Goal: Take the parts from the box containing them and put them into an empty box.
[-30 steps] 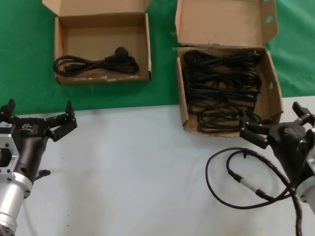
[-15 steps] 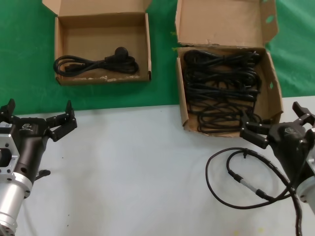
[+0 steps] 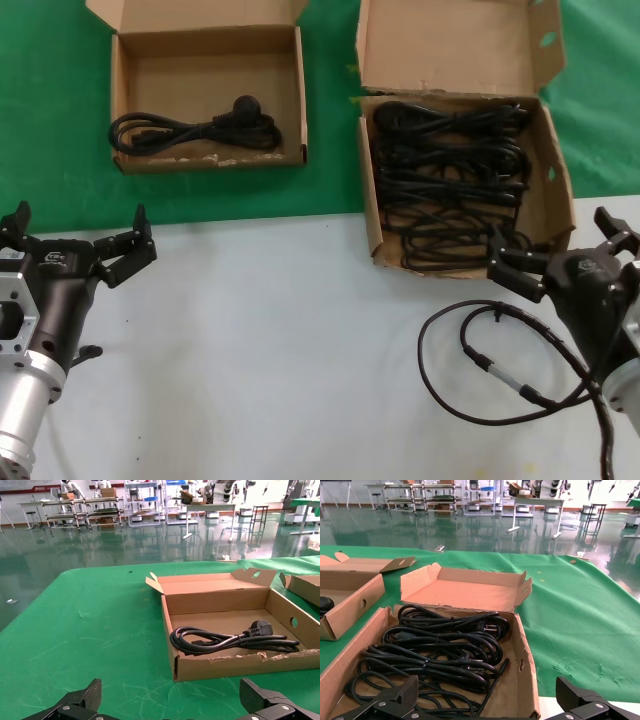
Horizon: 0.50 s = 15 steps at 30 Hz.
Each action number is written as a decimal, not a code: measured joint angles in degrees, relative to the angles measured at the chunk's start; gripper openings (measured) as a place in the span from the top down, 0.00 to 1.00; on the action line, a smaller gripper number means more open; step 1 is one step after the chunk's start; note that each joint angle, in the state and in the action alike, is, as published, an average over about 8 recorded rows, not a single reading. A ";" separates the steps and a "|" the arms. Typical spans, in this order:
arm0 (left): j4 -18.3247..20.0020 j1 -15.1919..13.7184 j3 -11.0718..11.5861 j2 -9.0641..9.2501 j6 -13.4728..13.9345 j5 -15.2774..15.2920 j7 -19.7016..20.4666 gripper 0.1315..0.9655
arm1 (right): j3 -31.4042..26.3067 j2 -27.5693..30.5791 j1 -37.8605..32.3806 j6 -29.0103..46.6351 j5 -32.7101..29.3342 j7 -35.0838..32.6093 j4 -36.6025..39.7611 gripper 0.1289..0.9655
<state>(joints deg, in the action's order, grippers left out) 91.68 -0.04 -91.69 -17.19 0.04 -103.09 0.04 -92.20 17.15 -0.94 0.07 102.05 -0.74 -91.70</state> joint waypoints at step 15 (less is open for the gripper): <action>0.00 0.00 0.00 0.00 0.00 0.00 0.00 0.00 | 0.00 0.00 0.00 0.00 0.00 0.00 0.00 0.00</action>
<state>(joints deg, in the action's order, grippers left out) 91.68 -0.04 -91.69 -17.19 0.04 -103.09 0.04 -92.20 17.15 -0.94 0.07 102.05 -0.74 -91.70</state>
